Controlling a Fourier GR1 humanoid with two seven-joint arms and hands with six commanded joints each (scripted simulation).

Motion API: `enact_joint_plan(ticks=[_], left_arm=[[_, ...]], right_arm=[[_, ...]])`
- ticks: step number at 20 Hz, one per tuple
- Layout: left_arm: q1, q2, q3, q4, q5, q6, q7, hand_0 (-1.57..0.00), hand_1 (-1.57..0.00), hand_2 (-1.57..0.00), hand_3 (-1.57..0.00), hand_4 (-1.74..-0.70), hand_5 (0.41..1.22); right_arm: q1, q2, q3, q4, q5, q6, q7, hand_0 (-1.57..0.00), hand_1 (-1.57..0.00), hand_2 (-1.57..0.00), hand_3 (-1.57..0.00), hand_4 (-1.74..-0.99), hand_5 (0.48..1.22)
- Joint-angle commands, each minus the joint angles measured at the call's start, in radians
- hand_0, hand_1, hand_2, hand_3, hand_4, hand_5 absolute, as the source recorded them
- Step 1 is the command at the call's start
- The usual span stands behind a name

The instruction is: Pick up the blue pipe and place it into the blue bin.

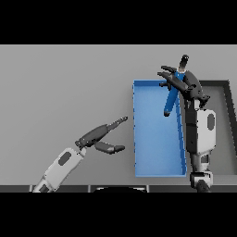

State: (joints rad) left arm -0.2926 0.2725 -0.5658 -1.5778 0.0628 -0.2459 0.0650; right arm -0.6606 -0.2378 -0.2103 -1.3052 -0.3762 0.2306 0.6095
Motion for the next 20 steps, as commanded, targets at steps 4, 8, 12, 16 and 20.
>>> enact_joint_plan(ticks=[4,8,12,16,20], left_arm=[[0.002,0.004,-0.002,0.002,-0.001,-0.004,0.007,0.0,0.0,0.0,0.0,-0.83,0.47],[0.002,-0.002,-0.007,0.002,-0.006,0.002,0.011,0.0,0.0,0.0,0.0,-0.83,0.475],[0.013,-0.008,-0.016,-0.024,-0.004,0.008,0.018,0.0,0.0,0.0,0.0,-0.83,0.476],[0.004,-0.016,-0.017,-0.017,-0.015,0.019,0.029,0.0,0.0,0.0,0.0,-0.83,0.477],[0.008,-0.016,-0.016,-0.024,-0.009,0.022,0.034,0.0,0.0,0.0,0.0,-0.83,0.475]], right_arm=[[0.098,-0.071,0.129,0.034,-0.013,-0.104,0.0,-1.57,-1.57,-1.57,-1.08,-1.586,1.221],[0.183,-0.15,0.309,0.039,-0.086,-0.169,0.0,-1.57,-1.57,-1.57,-0.69,-1.653,1.205],[0.153,-0.299,0.579,0.118,-0.352,-0.349,0.0,-1.17,-1.11,-1.07,-0.65,-1.477,1.178],[0.095,-0.413,0.781,0.096,-0.558,-0.395,0.0,-0.48,-0.45,-0.44,-0.26,-1.264,1.139],[0.069,-0.473,0.86,0.044,-0.473,-0.323,0.001,-0.2,-0.18,-0.18,-0.11,-1.199,0.967]])
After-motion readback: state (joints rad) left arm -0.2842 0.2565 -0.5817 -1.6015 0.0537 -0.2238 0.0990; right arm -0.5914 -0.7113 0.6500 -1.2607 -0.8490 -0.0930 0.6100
